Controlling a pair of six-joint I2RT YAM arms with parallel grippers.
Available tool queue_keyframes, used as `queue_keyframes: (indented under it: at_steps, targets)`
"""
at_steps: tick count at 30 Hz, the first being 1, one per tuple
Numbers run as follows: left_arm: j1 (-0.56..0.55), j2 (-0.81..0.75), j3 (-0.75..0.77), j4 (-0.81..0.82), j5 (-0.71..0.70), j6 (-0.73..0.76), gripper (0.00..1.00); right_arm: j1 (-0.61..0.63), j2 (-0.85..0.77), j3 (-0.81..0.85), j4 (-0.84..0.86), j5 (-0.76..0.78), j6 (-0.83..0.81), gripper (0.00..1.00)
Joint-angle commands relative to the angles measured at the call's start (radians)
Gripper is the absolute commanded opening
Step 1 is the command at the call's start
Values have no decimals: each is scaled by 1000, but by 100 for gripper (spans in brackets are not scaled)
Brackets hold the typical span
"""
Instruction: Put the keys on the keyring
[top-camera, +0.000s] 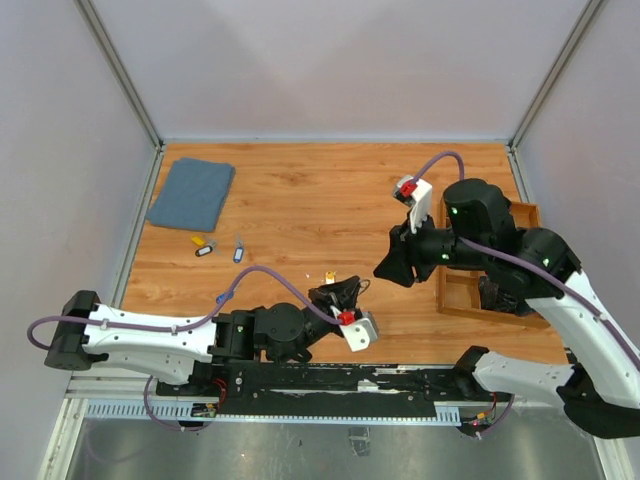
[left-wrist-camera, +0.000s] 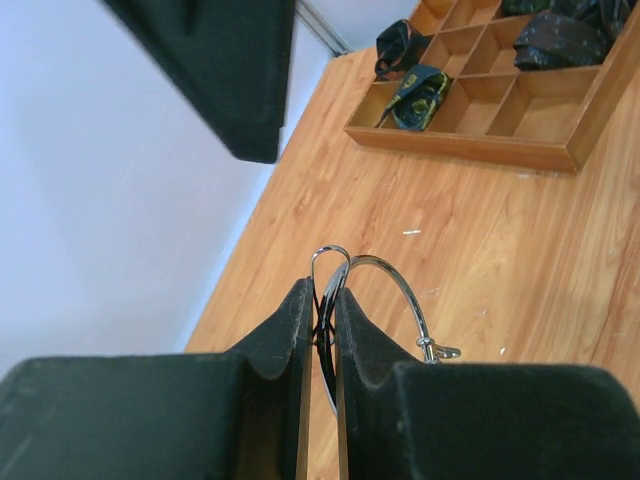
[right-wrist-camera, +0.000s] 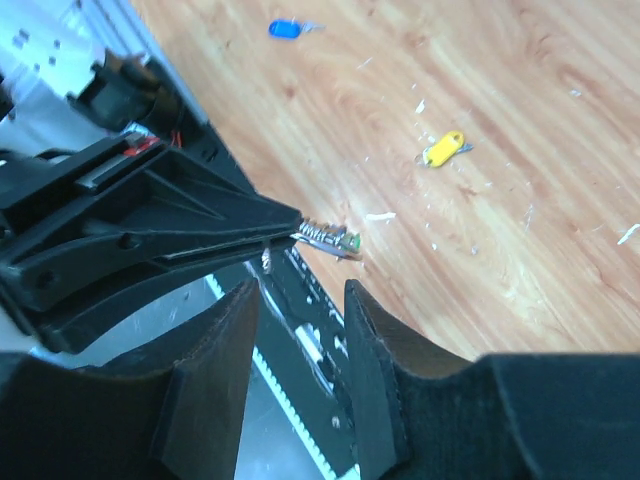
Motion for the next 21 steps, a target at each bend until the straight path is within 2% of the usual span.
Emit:
queue_keyframes:
  at_steps: [1,5,11,21]
  targets:
    - [34,-7,92,-62,-9,-199,0,18,-97,-119,255,148,142,41]
    - [83,-39,99,-87,32,-311,1,22,-163,-245,394,145,234,42]
    - [104,-42,108,-118,39,-324,0,54,-178,-303,489,121,270,44]
    - [107,-51,116,-123,45,-327,1,58,-117,-291,438,112,259,40]
